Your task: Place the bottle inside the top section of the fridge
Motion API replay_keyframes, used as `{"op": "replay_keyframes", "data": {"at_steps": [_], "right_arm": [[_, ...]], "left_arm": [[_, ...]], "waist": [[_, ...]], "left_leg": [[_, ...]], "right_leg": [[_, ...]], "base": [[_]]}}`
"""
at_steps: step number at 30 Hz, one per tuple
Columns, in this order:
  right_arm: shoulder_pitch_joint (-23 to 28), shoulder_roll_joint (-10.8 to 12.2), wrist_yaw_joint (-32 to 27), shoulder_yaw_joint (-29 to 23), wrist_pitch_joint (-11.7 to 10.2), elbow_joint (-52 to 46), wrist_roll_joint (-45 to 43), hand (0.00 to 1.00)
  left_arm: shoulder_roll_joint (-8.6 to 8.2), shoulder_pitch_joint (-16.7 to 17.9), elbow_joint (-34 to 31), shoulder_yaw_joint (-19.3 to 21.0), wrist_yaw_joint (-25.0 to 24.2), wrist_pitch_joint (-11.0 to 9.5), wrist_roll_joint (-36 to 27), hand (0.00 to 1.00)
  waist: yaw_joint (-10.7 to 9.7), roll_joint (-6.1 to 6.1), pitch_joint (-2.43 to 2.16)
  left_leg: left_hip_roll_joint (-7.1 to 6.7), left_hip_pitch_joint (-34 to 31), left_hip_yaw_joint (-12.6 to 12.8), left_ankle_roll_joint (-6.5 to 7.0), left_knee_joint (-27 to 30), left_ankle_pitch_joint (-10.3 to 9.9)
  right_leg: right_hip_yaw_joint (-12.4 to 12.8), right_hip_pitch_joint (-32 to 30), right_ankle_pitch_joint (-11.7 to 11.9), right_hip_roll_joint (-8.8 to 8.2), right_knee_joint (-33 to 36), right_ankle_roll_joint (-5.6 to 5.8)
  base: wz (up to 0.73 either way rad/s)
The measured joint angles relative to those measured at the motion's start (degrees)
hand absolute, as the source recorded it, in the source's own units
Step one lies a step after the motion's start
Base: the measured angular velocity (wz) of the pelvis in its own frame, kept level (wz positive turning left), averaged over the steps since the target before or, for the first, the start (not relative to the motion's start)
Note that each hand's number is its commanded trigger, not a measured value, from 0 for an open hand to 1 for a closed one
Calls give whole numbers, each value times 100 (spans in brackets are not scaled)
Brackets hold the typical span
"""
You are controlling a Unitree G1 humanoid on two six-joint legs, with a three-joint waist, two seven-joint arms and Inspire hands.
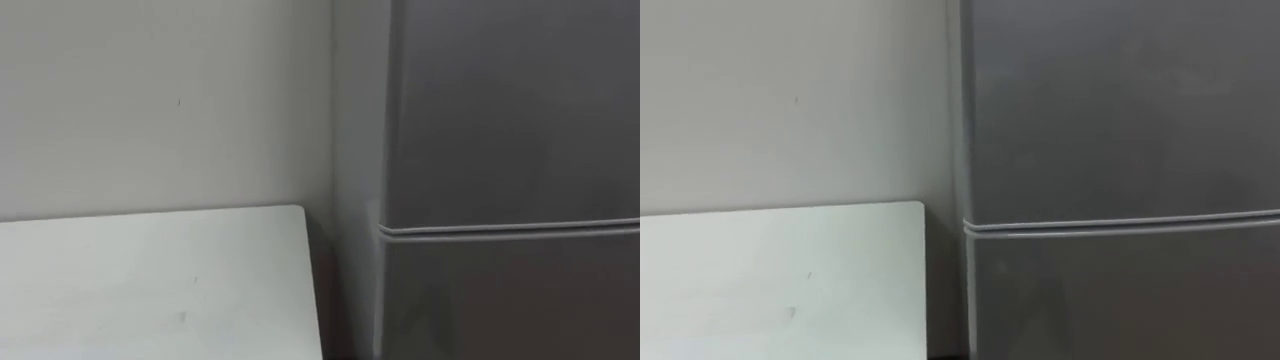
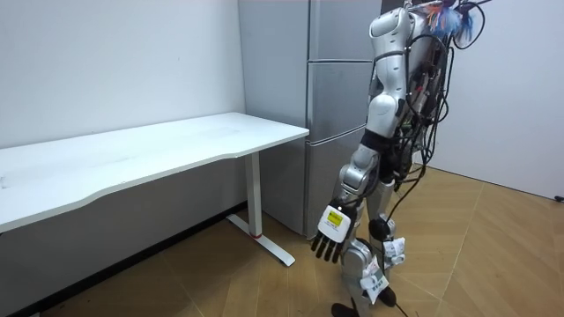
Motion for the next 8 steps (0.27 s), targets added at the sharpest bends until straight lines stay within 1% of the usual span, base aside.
{"op": "replay_keyframes", "data": {"at_steps": [1,3,6,8], "right_arm": [[-14,-19,42,17,15,9,-1,0],[-82,-64,159,112,110,87,5,0],[-148,-83,261,112,146,170,-2,0],[-154,-92,329,107,165,170,-4,0]], "left_arm": [[0,-9,-1,-19,-11,29,37,0],[1,-33,-1,-124,-35,110,143,0],[-2,-111,1,-192,-109,216,270,0],[-3,-153,1,-194,-132,251,376,0]], "waist": [[8,1,0],[16,1,0],[17,-1,4],[2,0,5]], "left_leg": [[0,1,-6,0,1,0],[-1,-1,-20,0,2,0],[-2,-9,-31,0,1,0],[-3,-11,-32,0,-1,0]], "right_leg": [[-16,4,0,-1,-1,0],[-36,10,-2,-2,-5,-2],[-53,17,-3,-2,-15,-3],[-53,17,-3,-3,-21,-4]], "base": [[5],[0],[0],[0]]}}
